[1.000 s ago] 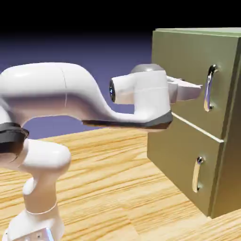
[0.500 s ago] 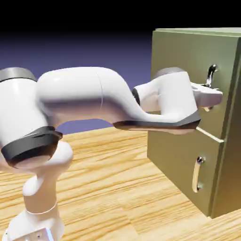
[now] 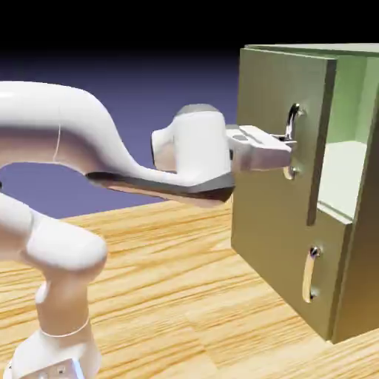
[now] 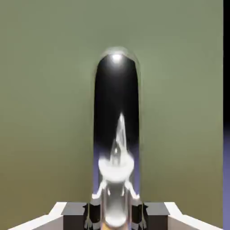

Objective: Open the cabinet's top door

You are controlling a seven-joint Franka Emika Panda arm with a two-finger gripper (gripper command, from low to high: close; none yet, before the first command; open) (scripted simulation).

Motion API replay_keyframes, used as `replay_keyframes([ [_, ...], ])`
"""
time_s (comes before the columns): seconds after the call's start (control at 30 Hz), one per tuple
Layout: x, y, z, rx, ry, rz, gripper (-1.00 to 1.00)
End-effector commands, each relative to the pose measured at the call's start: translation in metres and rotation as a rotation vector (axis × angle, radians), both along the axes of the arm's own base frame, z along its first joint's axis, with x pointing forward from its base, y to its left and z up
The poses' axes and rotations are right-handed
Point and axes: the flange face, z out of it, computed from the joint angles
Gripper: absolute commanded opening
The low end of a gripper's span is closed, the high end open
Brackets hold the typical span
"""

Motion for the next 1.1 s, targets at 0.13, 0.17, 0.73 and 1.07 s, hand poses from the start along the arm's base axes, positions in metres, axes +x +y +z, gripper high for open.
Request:
replay_keyframes([
  [0.13,-0.030,0.020,0.000,0.002,0.000,-0.077,-1.00],
  [0.17,-0.038,0.025,0.000,0.002,0.000,-0.096,-1.00],
  [0.73,-0.127,0.110,0.000,0.002,0.000,-0.357,-1.00],
  [1.07,-0.145,0.135,0.000,0.002,0.000,-0.422,-1.00],
])
